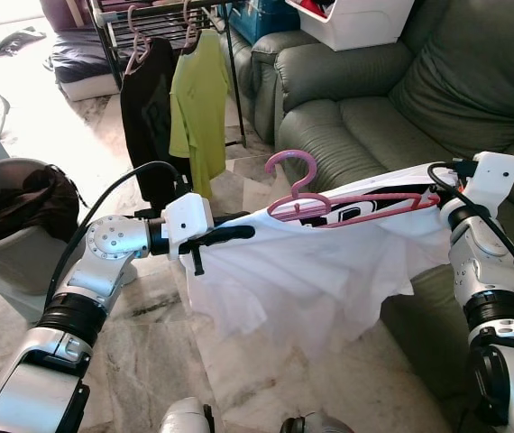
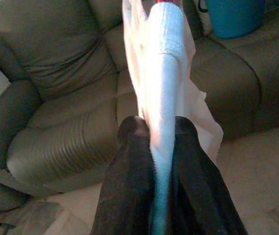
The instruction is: Hang hanger
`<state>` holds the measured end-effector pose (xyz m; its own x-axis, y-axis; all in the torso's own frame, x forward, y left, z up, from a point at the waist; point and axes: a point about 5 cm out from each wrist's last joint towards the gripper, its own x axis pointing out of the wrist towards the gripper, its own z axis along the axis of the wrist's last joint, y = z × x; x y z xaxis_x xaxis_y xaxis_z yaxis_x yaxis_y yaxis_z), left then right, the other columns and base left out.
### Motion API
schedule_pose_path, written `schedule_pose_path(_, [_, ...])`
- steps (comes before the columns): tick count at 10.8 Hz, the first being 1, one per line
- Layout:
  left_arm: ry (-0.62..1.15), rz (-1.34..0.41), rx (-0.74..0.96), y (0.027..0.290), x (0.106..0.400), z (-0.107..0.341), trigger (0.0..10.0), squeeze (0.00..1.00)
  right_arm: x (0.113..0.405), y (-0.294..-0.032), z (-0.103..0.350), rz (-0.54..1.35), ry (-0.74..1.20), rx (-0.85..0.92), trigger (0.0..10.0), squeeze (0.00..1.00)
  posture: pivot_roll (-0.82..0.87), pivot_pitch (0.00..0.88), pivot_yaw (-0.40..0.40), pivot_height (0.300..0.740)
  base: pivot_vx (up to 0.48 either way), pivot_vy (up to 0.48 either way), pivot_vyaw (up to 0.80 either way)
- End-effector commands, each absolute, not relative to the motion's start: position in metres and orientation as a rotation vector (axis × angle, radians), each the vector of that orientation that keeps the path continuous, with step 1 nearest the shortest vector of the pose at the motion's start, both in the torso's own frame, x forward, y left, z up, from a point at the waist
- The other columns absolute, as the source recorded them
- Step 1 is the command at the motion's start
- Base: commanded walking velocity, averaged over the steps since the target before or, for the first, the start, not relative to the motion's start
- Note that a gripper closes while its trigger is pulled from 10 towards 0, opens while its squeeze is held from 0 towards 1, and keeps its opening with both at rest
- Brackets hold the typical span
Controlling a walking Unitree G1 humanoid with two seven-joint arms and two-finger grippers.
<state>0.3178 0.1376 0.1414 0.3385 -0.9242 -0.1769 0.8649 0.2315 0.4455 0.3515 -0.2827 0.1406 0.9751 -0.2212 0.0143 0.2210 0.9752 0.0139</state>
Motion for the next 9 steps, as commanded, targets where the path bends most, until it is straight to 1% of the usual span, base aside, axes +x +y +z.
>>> schedule_pose_path(1, [-0.045, -1.171, 0.538, 0.168, 0.317, 0.134, 0.0, 0.00, 0.343, -0.326, 0.171, -0.395, -0.111, 0.022, 0.0, 0.00, -0.04, 0.011, -0.029, 0.740, 0.000, 0.000, 0.00])
schedule_pose_path(5, [-0.045, -1.171, 0.538, 0.168, 0.317, 0.134, 0.0, 0.00, 0.343, -0.326, 0.171, -0.395, -0.111, 0.022, 0.0, 0.00, -0.04, 0.011, -0.029, 0.740, 0.000, 0.000, 0.00])
schedule_pose_path(6, [0.065, -0.768, 0.478, 0.184, 0.334, 0.108, 0.0, 0.00, 0.356, -0.275, 0.156, -0.135, -0.078, -0.036, 0.0, 0.00, -0.05, 0.003, -0.032, 0.740, 0.000, 0.000, 0.00])
schedule_pose_path(7, [0.105, -0.574, 0.457, 0.193, 0.340, 0.098, 0.0, 0.00, 0.359, -0.252, 0.150, -0.021, -0.066, -0.060, 0.0, 0.00, -0.04, 0.001, -0.035, 0.740, 0.000, 0.000, 0.00])
schedule_pose_path(8, [0.110, -0.520, 0.441, 0.197, 0.344, 0.101, 0.0, 0.00, 0.359, -0.253, 0.150, -0.023, -0.061, -0.050, 0.0, 0.00, -0.04, 0.000, -0.037, 0.740, 0.000, 0.000, 0.00])
schedule_pose_path(9, [0.112, -0.509, 0.445, 0.197, 0.344, 0.100, 0.0, 0.00, 0.360, -0.251, 0.151, -0.010, -0.067, -0.043, 0.0, 0.00, -0.04, 0.000, -0.037, 0.740, 0.000, 0.000, 0.00])
